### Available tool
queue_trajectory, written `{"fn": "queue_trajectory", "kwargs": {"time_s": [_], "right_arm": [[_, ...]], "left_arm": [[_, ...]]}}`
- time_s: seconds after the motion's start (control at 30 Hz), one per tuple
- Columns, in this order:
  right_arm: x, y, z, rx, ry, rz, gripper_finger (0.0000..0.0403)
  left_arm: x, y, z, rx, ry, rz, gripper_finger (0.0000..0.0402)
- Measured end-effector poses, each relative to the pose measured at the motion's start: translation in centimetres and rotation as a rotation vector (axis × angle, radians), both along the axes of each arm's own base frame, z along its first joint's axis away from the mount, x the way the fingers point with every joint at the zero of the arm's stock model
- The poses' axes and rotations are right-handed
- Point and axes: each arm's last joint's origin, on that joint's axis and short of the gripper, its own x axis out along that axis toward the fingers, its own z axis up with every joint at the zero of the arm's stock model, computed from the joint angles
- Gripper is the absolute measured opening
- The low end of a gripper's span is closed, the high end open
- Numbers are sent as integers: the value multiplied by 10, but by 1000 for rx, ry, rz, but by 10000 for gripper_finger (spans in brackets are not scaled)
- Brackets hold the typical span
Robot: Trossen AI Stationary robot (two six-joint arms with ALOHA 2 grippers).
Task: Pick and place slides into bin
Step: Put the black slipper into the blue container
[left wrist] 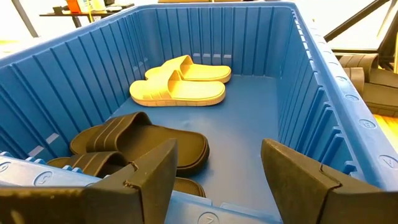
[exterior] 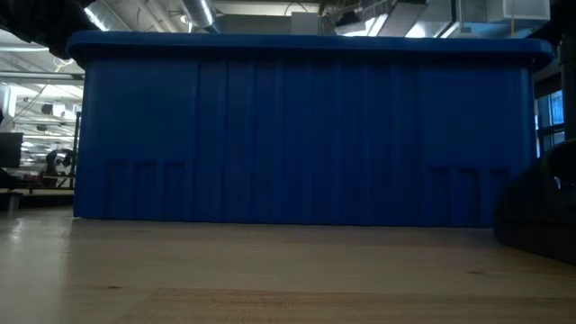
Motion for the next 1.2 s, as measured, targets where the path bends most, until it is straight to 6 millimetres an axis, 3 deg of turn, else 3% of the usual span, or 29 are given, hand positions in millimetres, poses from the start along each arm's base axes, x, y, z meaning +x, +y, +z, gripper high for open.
{"fn": "queue_trajectory", "kwargs": {"time_s": [0.4, 0.83, 0.97, 1.2], "right_arm": [[-34, 79, -34, 185, 297, -231, 284], [-61, 151, -108, 71, 745, -340, 284], [-64, 166, -128, 33, 807, -354, 284], [-58, 176, -155, -3, 881, -436, 284]], "left_arm": [[0, 0, 0, 0, 0, 0, 227], [0, 0, 0, 0, 1, -1, 227], [0, 0, 0, 0, 1, 0, 227], [0, 0, 0, 0, 1, 0, 227]]}}
